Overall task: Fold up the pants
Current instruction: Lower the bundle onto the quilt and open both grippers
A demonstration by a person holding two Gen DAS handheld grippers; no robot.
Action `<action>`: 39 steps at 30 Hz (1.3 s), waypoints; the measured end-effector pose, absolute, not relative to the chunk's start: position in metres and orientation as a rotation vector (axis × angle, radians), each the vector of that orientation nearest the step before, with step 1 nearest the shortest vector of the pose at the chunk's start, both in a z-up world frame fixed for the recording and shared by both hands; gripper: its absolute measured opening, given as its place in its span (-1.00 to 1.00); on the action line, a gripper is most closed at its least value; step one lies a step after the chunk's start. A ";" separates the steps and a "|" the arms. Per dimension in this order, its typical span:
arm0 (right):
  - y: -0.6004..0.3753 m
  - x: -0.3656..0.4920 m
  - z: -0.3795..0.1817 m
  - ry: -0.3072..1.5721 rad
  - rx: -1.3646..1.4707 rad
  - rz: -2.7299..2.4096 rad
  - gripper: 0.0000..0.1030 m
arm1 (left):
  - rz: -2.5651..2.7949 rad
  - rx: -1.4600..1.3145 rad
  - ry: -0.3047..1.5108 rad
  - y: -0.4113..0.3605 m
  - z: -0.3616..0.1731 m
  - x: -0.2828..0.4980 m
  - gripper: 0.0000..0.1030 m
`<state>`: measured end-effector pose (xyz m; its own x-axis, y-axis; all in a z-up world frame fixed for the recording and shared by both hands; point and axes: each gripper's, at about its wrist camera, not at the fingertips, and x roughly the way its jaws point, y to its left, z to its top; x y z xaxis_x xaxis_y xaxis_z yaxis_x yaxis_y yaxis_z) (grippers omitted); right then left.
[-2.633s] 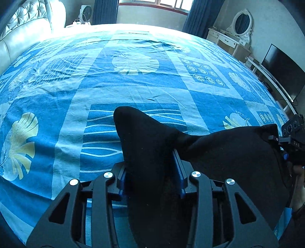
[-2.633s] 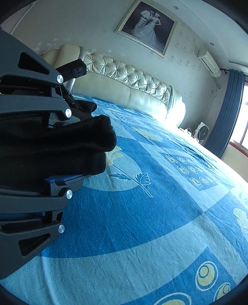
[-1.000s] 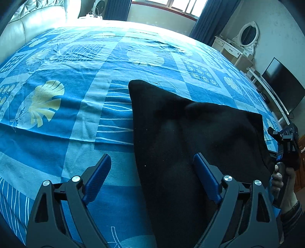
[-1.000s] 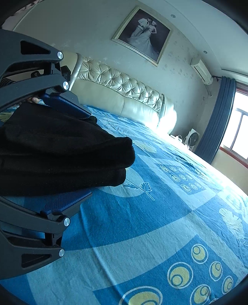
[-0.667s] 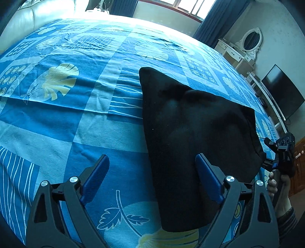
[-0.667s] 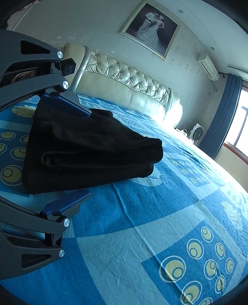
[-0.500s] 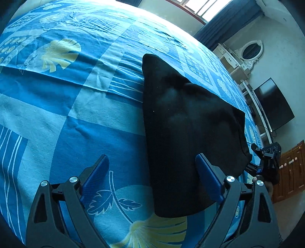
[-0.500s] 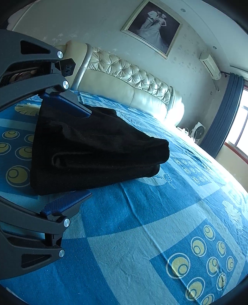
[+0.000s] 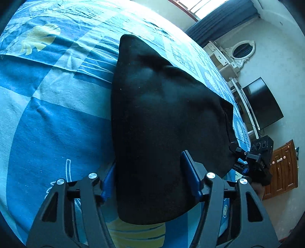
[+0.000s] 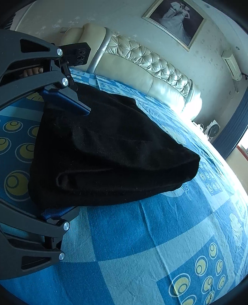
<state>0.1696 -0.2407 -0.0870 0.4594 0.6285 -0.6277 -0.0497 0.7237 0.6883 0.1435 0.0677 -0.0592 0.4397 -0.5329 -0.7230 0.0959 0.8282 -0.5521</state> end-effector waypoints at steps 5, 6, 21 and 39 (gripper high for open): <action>-0.251 0.165 -0.089 1.036 0.726 0.465 -0.13 | -0.386 -0.414 1.026 0.059 -0.051 0.141 -0.06; -0.253 0.164 -0.088 1.033 0.740 0.466 -0.15 | -0.383 -0.408 1.023 0.057 -0.049 0.140 -0.08; -0.262 0.155 -0.090 1.022 0.787 0.451 -0.21 | -0.369 -0.383 1.019 0.064 -0.042 0.136 -0.17; -0.271 0.110 -0.090 1.055 0.806 0.481 -0.22 | -0.349 -0.356 1.058 0.066 -0.036 0.099 -0.17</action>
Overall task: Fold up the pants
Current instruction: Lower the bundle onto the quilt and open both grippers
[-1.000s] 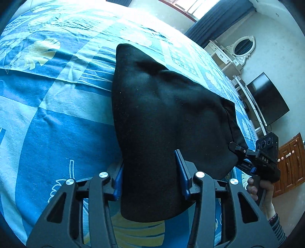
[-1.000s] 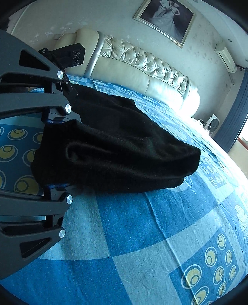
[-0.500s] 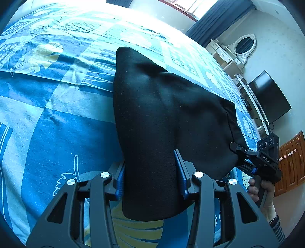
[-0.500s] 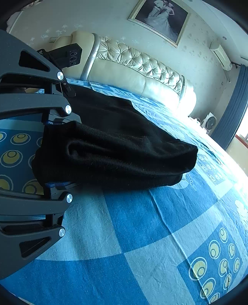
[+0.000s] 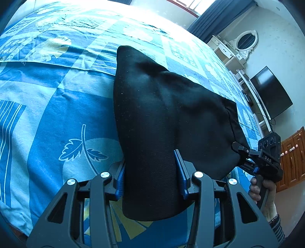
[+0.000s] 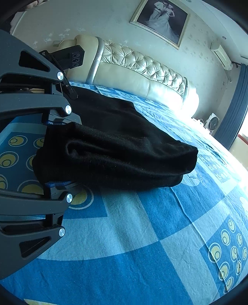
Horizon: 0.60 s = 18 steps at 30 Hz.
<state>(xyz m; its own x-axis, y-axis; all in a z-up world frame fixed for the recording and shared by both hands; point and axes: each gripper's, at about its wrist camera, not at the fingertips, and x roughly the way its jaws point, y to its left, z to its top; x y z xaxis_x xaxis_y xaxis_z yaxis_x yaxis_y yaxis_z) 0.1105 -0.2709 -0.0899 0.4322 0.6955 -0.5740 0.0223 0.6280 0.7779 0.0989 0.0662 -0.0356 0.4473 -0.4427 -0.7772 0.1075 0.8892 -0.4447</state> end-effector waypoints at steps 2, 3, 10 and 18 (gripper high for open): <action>-0.272 0.101 -0.091 1.063 0.809 0.488 -0.22 | -0.345 -0.351 1.063 0.066 -0.035 0.089 -0.17; -0.272 0.097 -0.090 1.066 0.812 0.491 -0.22 | -0.344 -0.350 1.066 0.066 -0.036 0.084 -0.17; -0.276 0.073 -0.099 1.067 0.866 0.492 -0.22 | -0.346 -0.322 1.066 0.065 -0.040 0.063 -0.13; -0.279 0.066 -0.097 1.032 0.900 0.466 0.07 | -0.267 -0.243 1.011 0.058 -0.036 0.052 0.26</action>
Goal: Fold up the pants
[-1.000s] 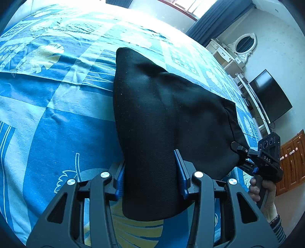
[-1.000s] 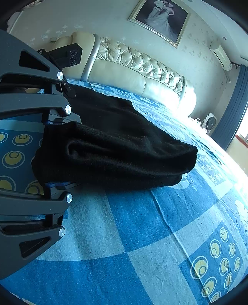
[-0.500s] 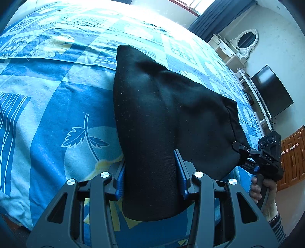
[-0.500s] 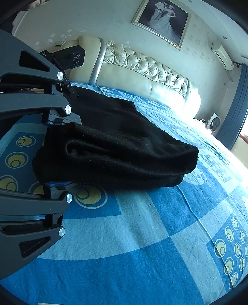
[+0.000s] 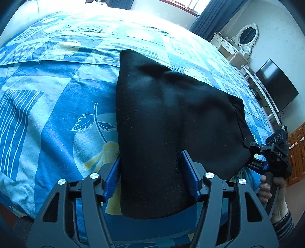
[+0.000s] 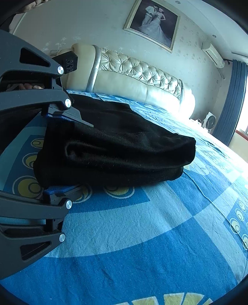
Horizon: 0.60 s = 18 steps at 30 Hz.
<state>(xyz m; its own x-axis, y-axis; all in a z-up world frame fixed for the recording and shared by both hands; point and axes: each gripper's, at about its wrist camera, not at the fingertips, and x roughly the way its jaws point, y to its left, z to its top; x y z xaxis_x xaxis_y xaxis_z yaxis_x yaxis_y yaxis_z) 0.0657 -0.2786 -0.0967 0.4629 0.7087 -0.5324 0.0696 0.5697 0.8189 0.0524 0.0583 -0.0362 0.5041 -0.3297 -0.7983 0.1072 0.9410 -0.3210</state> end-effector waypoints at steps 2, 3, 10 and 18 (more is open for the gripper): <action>-0.275 0.061 -0.089 1.026 0.857 0.423 0.17 | -0.223 -0.180 0.976 0.054 -0.030 0.044 0.40; -0.272 0.057 -0.084 1.025 0.818 0.396 0.20 | -0.208 -0.150 0.965 0.051 -0.027 0.039 0.45; -0.250 0.030 -0.054 1.028 0.555 0.171 0.47 | -0.110 -0.038 0.931 0.033 -0.013 0.014 0.68; -0.227 0.004 -0.039 1.009 0.315 0.096 0.47 | -0.031 0.056 0.881 0.018 -0.003 -0.016 0.76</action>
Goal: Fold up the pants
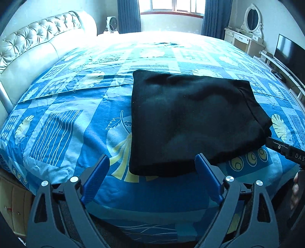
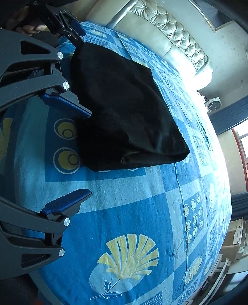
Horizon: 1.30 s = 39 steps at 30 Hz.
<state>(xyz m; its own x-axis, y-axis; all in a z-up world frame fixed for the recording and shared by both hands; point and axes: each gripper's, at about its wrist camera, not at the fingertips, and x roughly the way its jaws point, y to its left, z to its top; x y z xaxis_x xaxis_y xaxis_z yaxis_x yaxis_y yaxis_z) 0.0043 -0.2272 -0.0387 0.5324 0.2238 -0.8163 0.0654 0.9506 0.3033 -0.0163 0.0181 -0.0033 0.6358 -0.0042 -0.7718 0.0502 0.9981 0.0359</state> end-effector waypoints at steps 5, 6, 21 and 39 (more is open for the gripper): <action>-0.226 -0.003 -0.044 1.037 0.311 0.101 0.47 | -0.011 0.068 0.849 0.011 0.008 -0.027 0.78; -0.224 -0.006 -0.044 1.033 0.306 0.101 0.47 | -0.002 0.067 0.835 0.011 0.011 -0.029 0.78; -0.221 -0.016 -0.043 1.003 0.257 0.086 0.47 | 0.050 0.064 0.822 0.011 0.017 -0.036 0.83; -0.212 -0.016 -0.049 1.022 0.217 0.095 0.48 | 0.048 0.086 0.850 0.016 0.006 -0.030 0.83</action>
<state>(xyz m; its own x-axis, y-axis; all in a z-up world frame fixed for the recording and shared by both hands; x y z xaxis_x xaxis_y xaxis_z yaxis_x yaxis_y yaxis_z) -0.0163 -0.2121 -0.0487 0.5199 0.1793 -0.8352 0.0228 0.9745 0.2234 -0.0304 0.0156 0.0055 0.6590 0.0764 -0.7482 -0.0079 0.9955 0.0947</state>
